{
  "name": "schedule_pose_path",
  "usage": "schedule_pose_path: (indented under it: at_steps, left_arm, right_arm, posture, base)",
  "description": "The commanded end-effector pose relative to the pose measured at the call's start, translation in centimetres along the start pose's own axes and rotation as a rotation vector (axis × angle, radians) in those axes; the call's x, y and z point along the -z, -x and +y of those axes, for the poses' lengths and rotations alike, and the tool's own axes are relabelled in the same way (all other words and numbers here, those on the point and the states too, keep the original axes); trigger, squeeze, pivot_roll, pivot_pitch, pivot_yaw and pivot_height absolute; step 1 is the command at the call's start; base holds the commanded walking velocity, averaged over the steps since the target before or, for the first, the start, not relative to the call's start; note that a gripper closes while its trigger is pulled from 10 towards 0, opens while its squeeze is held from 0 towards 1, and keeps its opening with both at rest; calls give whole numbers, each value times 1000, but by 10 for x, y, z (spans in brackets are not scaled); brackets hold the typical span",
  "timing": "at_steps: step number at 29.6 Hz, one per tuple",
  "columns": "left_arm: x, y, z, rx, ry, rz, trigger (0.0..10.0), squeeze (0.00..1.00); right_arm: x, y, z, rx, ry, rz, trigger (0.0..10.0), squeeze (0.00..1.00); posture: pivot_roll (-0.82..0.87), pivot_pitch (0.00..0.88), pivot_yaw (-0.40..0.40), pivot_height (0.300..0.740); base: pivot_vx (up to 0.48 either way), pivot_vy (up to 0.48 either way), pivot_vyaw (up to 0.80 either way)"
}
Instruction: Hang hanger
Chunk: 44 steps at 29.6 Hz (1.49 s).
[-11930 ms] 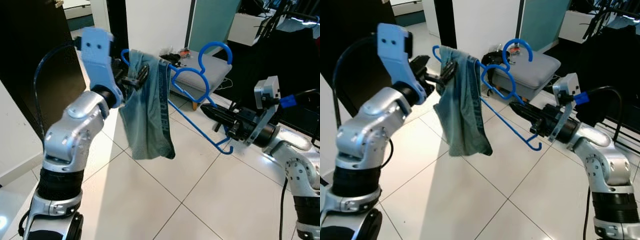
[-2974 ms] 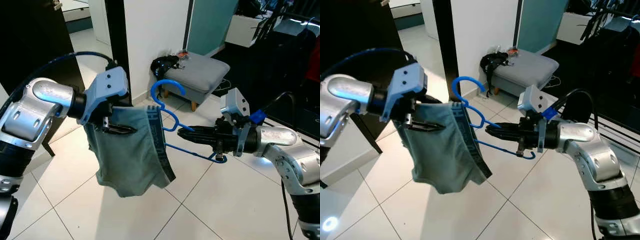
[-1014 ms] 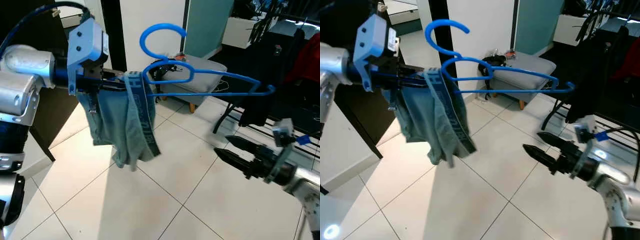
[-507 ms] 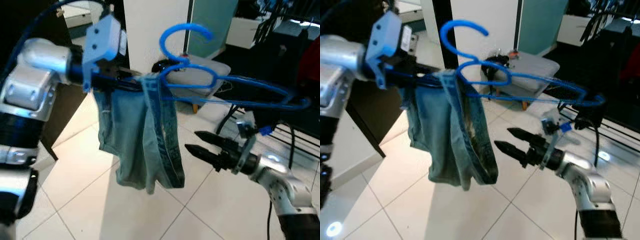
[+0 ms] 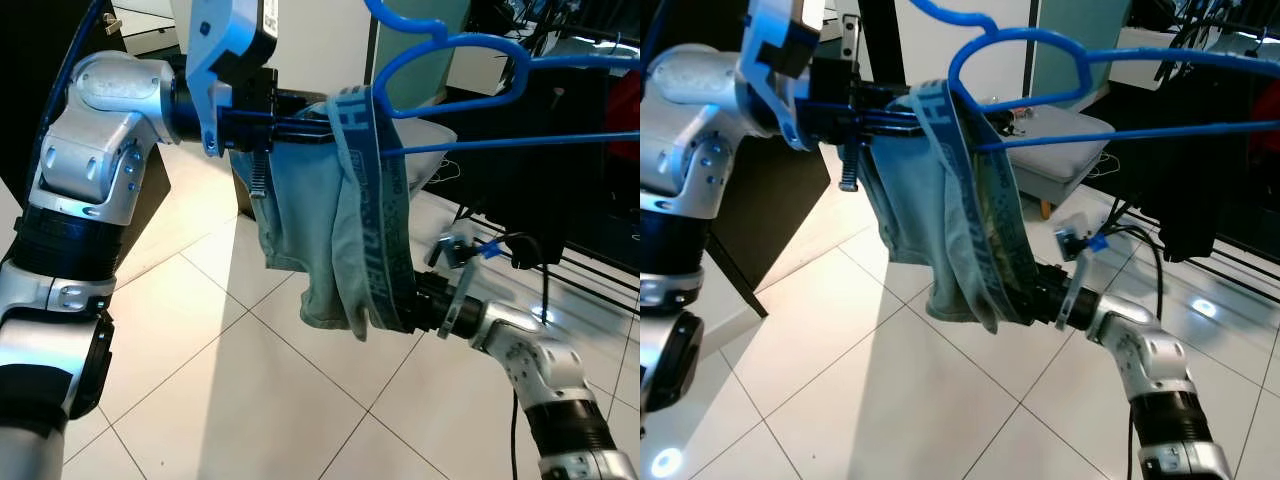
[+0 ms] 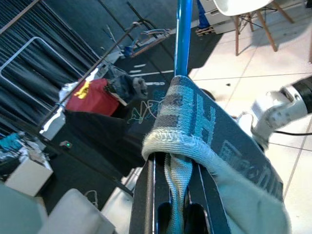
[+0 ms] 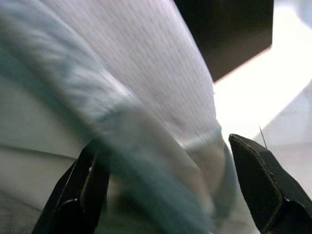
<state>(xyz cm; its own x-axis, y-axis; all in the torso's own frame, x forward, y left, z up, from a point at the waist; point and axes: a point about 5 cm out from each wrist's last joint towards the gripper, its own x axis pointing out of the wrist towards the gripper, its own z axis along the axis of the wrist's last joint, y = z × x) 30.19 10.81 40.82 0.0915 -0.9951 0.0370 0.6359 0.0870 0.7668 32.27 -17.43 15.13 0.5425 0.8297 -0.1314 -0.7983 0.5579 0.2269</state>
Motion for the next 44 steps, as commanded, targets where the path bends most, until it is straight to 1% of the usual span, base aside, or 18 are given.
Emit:
schedule_pose_path:
  at_steps: [1, 3, 4, 5, 6, 7, 10, 12, 15, 20, 22, 23, 26, 28, 35, 40, 41, 44]
  left_arm:
    - [-4, 3, 6, -34, -26, -4, 2627, 0]
    - [-4, 3, 7, -45, -30, 0, 2627, 0]
    - [-3, 6, 10, -63, -42, 19, 2706, 0]
    - [-3, 6, 10, -63, -42, 19, 2706, 0]
    - [-1, 10, 11, -76, -48, 40, 2824, 0]
    - [2, 13, 12, -85, -53, 61, 2824, 0]
    - [6, 19, 12, -100, -54, 93, 2902, 0]
    - [6, 19, 12, -100, -54, 93, 2902, 0]
    - [19, 24, 5, -102, -71, 163, 3255, 0]
    - [27, 25, 0, -94, -78, 199, 3451, 0]
    - [48, 32, -8, -107, -98, 306, 3686, 0]
    - [48, 32, -8, -107, -98, 306, 3686, 0]
    - [71, 43, -17, -129, -95, 404, 4118, 0]
    - [81, 50, -19, -141, -107, 464, 4275, 0]
    - [105, 71, -26, -180, -122, 598, 4392, 0]
    - [106, 70, -29, -174, -119, 585, 3961, 0]
    - [105, 63, -31, -170, -118, 537, 3843, 0]
    - [104, 60, -31, -172, -120, 519, 3843, 0]
  right_arm:
    - [15, 2, -5, 48, -6, 124, 10000, 0]
    - [22, 4, -9, 80, -3, 189, 10000, 0]
    - [30, 11, -18, 164, -4, 272, 10000, 0]
    - [30, 11, -18, 164, -4, 272, 10000, 0]
    - [35, 21, -27, 253, -15, 331, 8549, 0]
    - [36, 31, -35, 336, -32, 357, 0, 0]
    - [33, 44, -43, 425, -75, 343, 0, 0]
    - [33, 44, -43, 425, -75, 343, 0, 0]
    - [11, 60, -54, 521, -131, 204, 0, 0]
    - [2, 67, -60, 567, -155, 146, 0, 0]
    - [-21, 83, -71, 638, -244, -63, 0, 0]
    - [-21, 83, -71, 638, -244, -63, 0, 0]
    - [-48, 105, -77, 647, -324, -291, 0, 0]
    - [-56, 113, -77, 642, -329, -338, 0, 0]
    - [-74, 130, -76, 656, -320, -375, 0, 0]
    - [-78, 129, -75, 659, -307, -375, 0, 0]
    - [-83, 124, -74, 659, -301, -381, 0, 0]
    - [-84, 123, -74, 659, -301, -383, 0, 0]
  posture:
    - [31, 54, 20, 740]
    - [31, 54, 20, 740]
    - [30, 54, 19, 740]
    - [30, 54, 19, 740]
    - [24, 54, 18, 740]
    - [22, 55, 17, 740]
    - [17, 53, 17, 740]
    - [17, 53, 17, 740]
    - [13, 52, 17, 740]
    - [14, 52, 16, 740]
    - [12, 53, 13, 740]
    - [12, 53, 13, 740]
    - [10, 56, 14, 740]
    - [10, 57, 14, 740]
    - [0, 63, 16, 740]
    - [1, 64, 14, 740]
    - [0, 64, 14, 740]
    - [-1, 63, 14, 740]
  base:
    - [0, 0, 0]
    - [0, 0, 0]
    - [0, 0, 0]
    - [0, 0, 0]
    - [0, 0, 0]
    - [0, 0, 0]
    - [0, 0, 0]
    - [0, 0, 0]
    - [0, 0, 0]
    - [0, 0, 0]
    - [0, 0, 0]
    - [0, 0, 0]
    - [0, 0, 0]
    - [0, 0, 0]
    - [0, 0, 0]
    - [0, 0, 0]
    - [0, 0, 0]
    - [0, 0, 0]
